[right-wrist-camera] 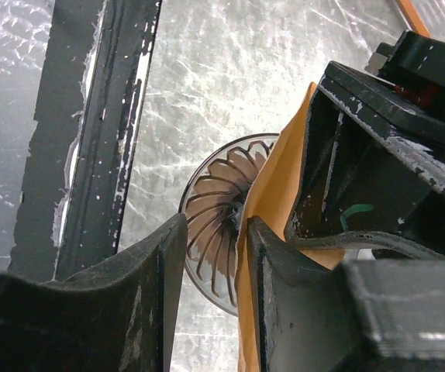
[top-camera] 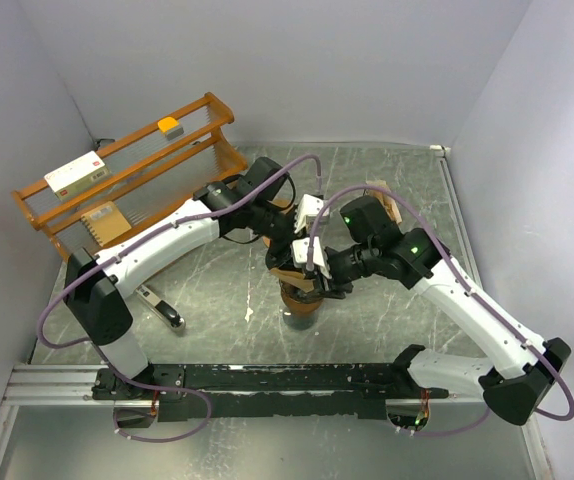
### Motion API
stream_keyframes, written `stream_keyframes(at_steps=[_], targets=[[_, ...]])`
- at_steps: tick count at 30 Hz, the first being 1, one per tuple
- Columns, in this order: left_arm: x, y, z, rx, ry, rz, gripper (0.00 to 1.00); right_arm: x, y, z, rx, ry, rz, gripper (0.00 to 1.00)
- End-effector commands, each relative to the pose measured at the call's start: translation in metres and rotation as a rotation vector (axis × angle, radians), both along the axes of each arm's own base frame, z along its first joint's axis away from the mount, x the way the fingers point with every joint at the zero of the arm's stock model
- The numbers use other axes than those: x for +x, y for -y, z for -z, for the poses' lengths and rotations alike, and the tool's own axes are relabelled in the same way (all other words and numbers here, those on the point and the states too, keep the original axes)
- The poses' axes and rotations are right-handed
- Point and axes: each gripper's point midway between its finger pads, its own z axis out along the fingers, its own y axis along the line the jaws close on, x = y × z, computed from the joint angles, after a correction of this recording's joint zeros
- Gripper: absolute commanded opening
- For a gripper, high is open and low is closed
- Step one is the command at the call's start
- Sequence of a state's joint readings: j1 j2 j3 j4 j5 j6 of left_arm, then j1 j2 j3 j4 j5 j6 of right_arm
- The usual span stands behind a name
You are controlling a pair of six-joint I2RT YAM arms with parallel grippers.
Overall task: Place the coffee filter in the dripper
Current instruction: Place the coffee filter in the coffee dripper.
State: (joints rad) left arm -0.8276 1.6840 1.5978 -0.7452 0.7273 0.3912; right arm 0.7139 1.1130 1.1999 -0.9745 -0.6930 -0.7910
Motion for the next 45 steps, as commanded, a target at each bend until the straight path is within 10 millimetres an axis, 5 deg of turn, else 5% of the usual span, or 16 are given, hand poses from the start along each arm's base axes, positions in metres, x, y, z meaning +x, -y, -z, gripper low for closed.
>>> stream_keyframes(at_steps=[1, 9, 17, 31, 45], targets=[[0.008, 0.008, -0.015, -0.036, 0.080, 0.015, 0.72, -0.008, 0.004, 0.006, -0.005, -0.030, -0.016, 0.38], [0.015, 0.014, -0.018, -0.056, 0.125, 0.026, 0.87, -0.013, 0.008, 0.020, -0.020, -0.046, -0.012, 0.40], [0.028, 0.023, -0.016, -0.048, 0.162, 0.028, 0.83, -0.013, 0.010, 0.022, -0.021, -0.044, -0.006, 0.53], [0.037, 0.024, 0.004, 0.047, 0.207, 0.027, 0.83, -0.015, 0.009, 0.041, -0.035, -0.080, -0.006, 0.57], [0.035, 0.023, -0.018, 0.045, 0.319, 0.057, 0.86, -0.013, 0.007, 0.041, -0.033, -0.086, -0.006, 0.57]])
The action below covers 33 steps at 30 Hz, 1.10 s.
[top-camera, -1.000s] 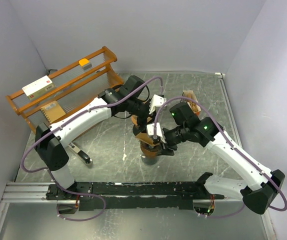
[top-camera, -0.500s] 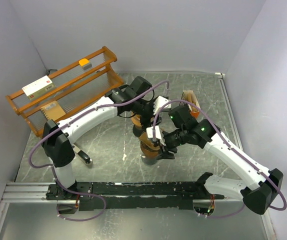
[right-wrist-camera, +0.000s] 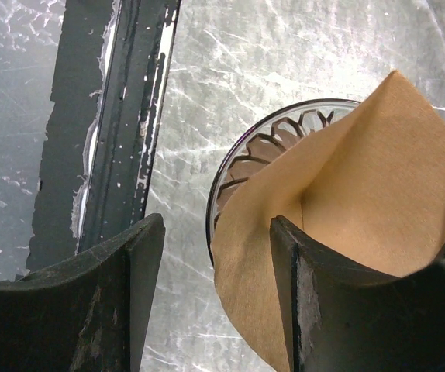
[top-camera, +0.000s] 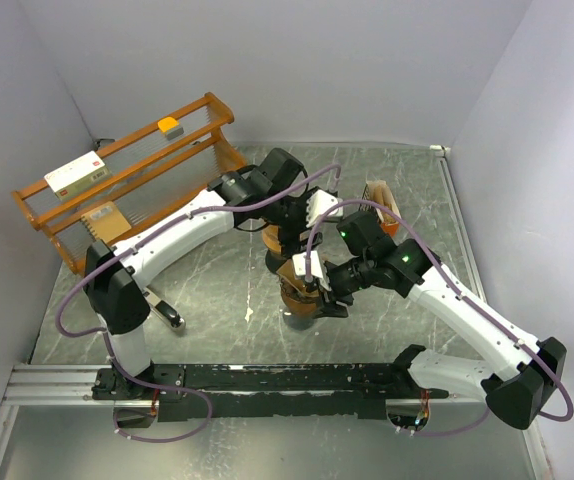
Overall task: Place the coffee filter in the dripper
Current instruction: Place the coffee filter in the coffee dripper.
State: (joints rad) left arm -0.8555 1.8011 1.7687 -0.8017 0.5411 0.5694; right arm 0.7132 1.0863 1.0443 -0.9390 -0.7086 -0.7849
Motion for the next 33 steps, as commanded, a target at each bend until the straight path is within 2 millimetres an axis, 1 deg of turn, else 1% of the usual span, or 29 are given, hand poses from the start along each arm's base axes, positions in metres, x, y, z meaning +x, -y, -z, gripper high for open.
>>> stream_keyframes(at_steps=[1, 6, 10, 16, 20, 22, 27, 33], targets=[[-0.009, 0.007, -0.026, -0.030, 0.081, 0.058, 0.86, 0.002, -0.003, -0.004, 0.020, -0.002, -0.002, 0.57], [-0.012, 0.007, -0.033, -0.030, 0.097, 0.083, 0.87, 0.001, -0.004, -0.005, 0.023, -0.002, -0.004, 0.57], [-0.014, 0.007, -0.034, -0.026, 0.104, 0.102, 0.87, 0.002, -0.004, -0.007, 0.024, 0.002, -0.002, 0.57], [-0.019, 0.016, -0.035, -0.026, 0.102, 0.145, 0.87, 0.003, -0.006, -0.008, 0.025, -0.001, -0.006, 0.57], [-0.018, 0.020, -0.029, -0.005, 0.105, 0.162, 0.83, 0.003, -0.005, -0.007, 0.024, -0.005, -0.006, 0.57], [-0.020, 0.020, -0.023, 0.022, 0.098, 0.180, 0.80, 0.002, -0.005, -0.007, 0.023, -0.005, -0.004, 0.57], [-0.015, 0.017, -0.007, 0.091, 0.097, 0.196, 0.79, 0.002, -0.005, -0.007, 0.023, -0.008, -0.003, 0.58], [-0.015, 0.012, 0.002, 0.133, 0.102, 0.216, 0.78, 0.003, -0.006, -0.008, 0.025, -0.011, -0.001, 0.58]])
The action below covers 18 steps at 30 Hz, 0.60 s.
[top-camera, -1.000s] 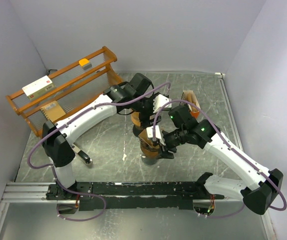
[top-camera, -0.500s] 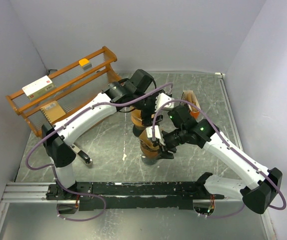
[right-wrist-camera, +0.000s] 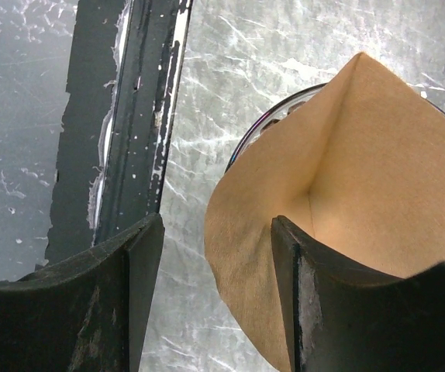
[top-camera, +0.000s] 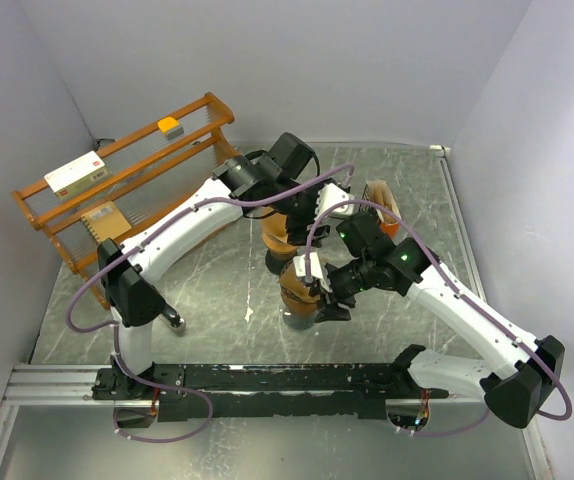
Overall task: Place the coffee filter in the dripper
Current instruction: Place the coffee filter in the coffee dripper.
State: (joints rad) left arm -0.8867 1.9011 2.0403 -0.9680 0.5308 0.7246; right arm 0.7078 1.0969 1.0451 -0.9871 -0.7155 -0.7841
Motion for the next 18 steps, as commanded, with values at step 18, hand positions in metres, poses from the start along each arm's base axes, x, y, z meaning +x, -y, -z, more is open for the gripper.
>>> stream_keyframes(at_steps=[18], targets=[[-0.010, -0.015, 0.023, 0.148, 0.069, 0.055, 0.83, 0.018, -0.019, -0.014, 0.055, 0.037, 0.016, 0.62]])
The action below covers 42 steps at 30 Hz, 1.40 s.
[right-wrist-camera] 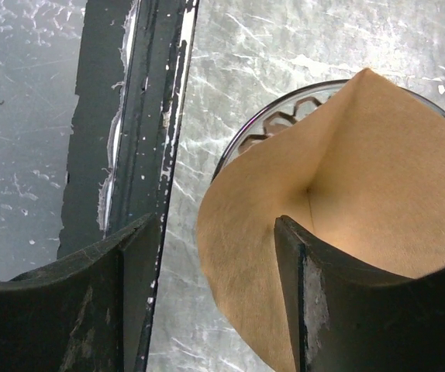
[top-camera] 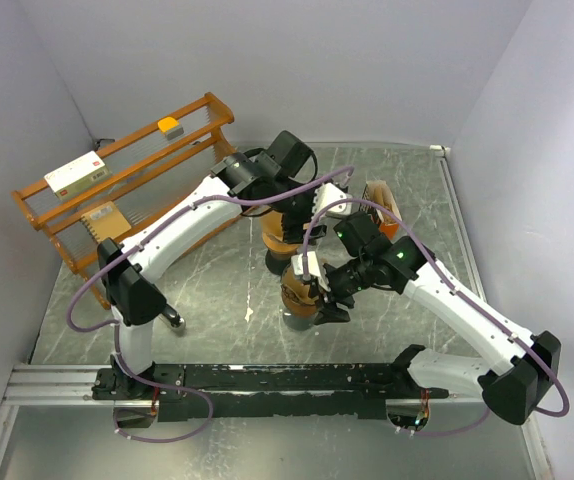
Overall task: Place the coffee filter in the dripper
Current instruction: Place the coffee filter in the coffee dripper.
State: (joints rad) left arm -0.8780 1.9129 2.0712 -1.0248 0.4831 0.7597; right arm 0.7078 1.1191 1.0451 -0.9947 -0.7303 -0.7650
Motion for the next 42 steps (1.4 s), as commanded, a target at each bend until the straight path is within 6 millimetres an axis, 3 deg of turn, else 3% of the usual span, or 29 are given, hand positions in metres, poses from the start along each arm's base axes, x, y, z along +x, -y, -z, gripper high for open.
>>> stream_keyframes(at_steps=[1, 12, 20, 27, 35, 42], targets=[[-0.019, -0.004, 0.014, 0.081, 0.045, 0.071, 0.84, 0.021, -0.018, -0.017, 0.065, 0.084, 0.011, 0.62], [-0.009, -0.007, -0.021, -0.028, 0.135, -0.027, 0.87, 0.021, -0.022, -0.015, 0.054, 0.098, -0.008, 0.65], [-0.002, -0.014, -0.049, -0.101, 0.182, -0.104, 0.89, 0.020, -0.024, -0.034, 0.088, 0.128, -0.025, 0.69], [0.009, -0.037, -0.061, -0.143, 0.190, -0.172, 0.91, 0.020, -0.021, -0.033, 0.080, 0.136, -0.019, 0.72], [0.014, -0.066, -0.086, -0.233, 0.164, -0.210, 0.92, 0.016, -0.021, -0.049, 0.113, 0.141, -0.031, 0.74], [0.007, -0.094, -0.088, -0.274, 0.131, -0.212, 0.92, 0.015, -0.015, -0.068, 0.160, 0.132, -0.015, 0.76]])
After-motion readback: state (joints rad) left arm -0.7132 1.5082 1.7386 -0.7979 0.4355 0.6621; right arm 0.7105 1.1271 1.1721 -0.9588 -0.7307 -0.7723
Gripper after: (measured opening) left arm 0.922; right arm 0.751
